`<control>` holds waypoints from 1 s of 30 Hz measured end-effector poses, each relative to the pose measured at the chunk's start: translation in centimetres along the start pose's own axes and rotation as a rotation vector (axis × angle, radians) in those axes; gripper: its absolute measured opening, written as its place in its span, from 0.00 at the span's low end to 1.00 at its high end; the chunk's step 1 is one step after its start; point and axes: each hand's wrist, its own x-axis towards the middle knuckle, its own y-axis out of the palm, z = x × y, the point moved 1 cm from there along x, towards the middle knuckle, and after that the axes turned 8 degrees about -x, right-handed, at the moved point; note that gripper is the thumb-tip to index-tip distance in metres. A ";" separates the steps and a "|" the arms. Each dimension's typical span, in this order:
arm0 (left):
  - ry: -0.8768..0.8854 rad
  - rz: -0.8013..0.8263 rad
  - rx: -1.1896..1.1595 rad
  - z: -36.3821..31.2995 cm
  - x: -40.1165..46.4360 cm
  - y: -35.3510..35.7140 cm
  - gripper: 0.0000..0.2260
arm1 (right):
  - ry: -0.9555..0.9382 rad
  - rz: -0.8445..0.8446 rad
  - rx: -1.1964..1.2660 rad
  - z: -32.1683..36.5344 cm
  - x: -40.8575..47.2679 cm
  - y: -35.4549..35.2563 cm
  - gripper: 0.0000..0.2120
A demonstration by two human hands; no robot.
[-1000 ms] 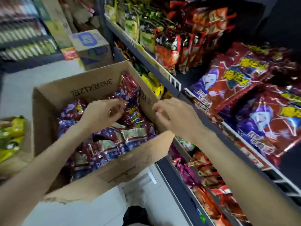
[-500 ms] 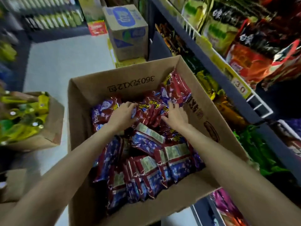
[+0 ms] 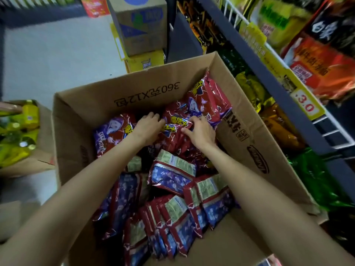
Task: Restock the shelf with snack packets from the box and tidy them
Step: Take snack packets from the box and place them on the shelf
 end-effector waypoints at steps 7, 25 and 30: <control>0.214 -0.171 -0.220 0.5 -2.4 -2.8 0.19 | -0.162 -0.191 0.103 -0.9 -3.9 -3.2 0.07; 0.487 -0.302 -1.481 -19.4 -10.9 -17.9 0.09 | 0.221 -0.732 0.903 -14.6 -25.8 -19.1 0.09; 0.595 -0.192 -1.566 -29.8 -12.3 -18.7 0.10 | 0.447 -0.884 1.039 -21.9 -33.9 -20.8 0.32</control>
